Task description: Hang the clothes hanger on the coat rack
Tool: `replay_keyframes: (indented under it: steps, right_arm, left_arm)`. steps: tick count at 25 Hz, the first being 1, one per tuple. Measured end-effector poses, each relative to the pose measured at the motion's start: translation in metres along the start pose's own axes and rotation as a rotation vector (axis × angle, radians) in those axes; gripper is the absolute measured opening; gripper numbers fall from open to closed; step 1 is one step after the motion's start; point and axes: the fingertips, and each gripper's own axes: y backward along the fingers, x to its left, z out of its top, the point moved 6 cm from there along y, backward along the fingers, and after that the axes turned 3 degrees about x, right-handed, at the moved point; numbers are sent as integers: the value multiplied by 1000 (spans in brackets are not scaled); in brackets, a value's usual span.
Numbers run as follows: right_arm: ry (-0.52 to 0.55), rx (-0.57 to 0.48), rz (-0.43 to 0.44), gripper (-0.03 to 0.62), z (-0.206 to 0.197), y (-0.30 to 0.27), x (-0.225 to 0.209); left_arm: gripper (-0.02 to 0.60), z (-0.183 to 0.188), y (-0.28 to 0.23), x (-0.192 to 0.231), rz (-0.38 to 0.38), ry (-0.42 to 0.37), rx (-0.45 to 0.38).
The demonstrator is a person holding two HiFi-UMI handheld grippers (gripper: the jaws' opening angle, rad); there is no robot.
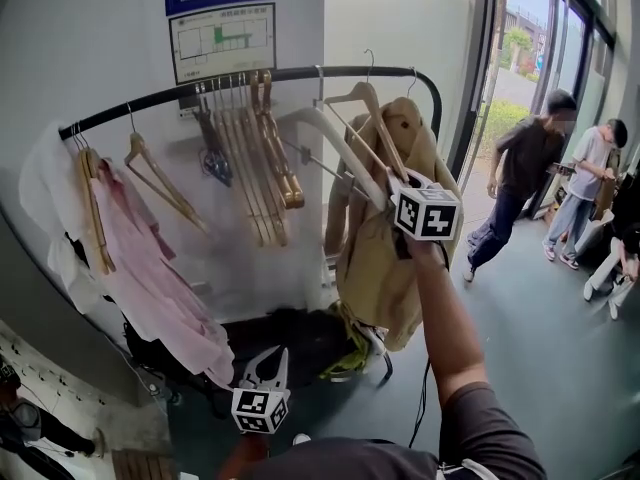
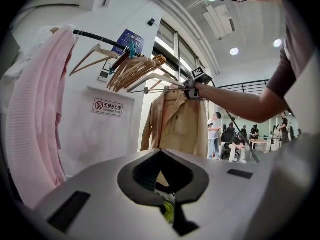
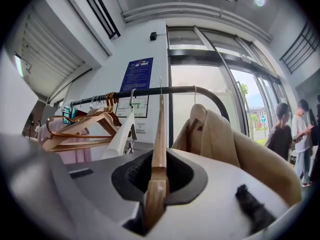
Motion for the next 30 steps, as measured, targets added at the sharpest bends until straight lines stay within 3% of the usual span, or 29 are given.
replay_keyframes:
  steps: [12,30]
  right_arm:
    - [17,52,-34,43,-20,2,-2]
    - [30,-55,-82,58,-42,12,3]
  left_arm:
    - [2,-2,0,-5,-15,-3,8]
    - [2,1,3,-6,-15,-4,10]
